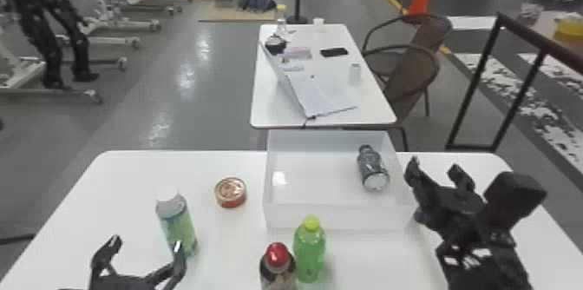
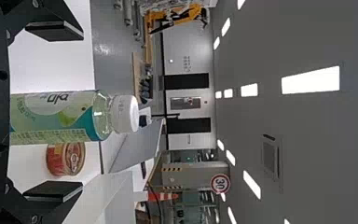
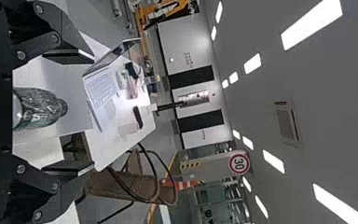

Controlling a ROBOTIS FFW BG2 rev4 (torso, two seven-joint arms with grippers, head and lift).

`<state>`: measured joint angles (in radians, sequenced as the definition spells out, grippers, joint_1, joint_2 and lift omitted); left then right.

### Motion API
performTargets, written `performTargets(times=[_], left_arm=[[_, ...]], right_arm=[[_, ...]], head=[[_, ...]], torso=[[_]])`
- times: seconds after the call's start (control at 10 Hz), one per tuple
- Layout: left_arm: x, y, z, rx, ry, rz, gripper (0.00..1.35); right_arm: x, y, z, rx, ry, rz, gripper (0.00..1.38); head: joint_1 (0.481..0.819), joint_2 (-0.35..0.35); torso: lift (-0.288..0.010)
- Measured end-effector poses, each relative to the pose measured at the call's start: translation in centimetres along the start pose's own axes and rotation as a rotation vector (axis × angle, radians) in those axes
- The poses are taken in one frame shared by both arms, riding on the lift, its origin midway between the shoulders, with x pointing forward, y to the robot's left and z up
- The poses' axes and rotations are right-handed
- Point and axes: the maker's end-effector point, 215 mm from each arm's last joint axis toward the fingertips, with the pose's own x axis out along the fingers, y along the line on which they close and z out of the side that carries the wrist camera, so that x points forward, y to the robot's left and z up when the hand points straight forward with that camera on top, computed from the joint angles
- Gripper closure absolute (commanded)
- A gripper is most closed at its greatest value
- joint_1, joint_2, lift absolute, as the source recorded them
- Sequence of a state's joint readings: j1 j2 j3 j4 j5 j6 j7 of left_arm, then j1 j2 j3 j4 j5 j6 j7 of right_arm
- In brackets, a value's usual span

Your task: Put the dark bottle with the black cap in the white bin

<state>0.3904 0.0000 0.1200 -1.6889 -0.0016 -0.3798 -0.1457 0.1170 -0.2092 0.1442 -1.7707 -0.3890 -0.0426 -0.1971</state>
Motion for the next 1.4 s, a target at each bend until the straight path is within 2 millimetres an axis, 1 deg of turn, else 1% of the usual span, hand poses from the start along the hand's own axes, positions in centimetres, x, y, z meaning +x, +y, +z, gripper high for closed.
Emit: performTargets(times=[0.2,0.3,0.6,1.0,1.1,1.4], left_arm=[[0.2,-0.2,0.2,-0.001,-0.004,-0.004,0.17],[0.2,-0.4,0.2,-0.002,-0.004,-0.006,0.17],[0.3,-0.4,0.2,-0.003,-0.003,-0.007,0.17],[0.0,0.0,0.2,0.002,-0.007,-0.001,0.17],[-0.1,0.1,0.2,0.004,-0.006,0.001,0.17],[-0.1,0.0,0.2,0.006,-0.005,-0.001,0.17]], right_arm=[[-3.7,-0.5,-3.3,-0.002,0.061,-0.013,0.46],[-5.1,-0.4,-4.3,-0.017,0.085,-0.013,0.46],[-8.8,-0.5,-6.5,-0.088,0.144,0.012,0.46],[-14.0,-1.5,-8.0,-0.130,0.202,-0.024,0.46],[-14.8,-1.8,-8.2,-0.134,0.206,-0.037,0.46],[-14.8,-1.7,-8.0,-0.141,0.197,-0.038,0.46]], head=[[0.549,0.000],[0.549,0.000],[0.549,0.000],[0.549,0.000],[0.549,0.000],[0.549,0.000]], torso=[[-0.100],[-0.100],[-0.100],[-0.100],[-0.100],[-0.100]])
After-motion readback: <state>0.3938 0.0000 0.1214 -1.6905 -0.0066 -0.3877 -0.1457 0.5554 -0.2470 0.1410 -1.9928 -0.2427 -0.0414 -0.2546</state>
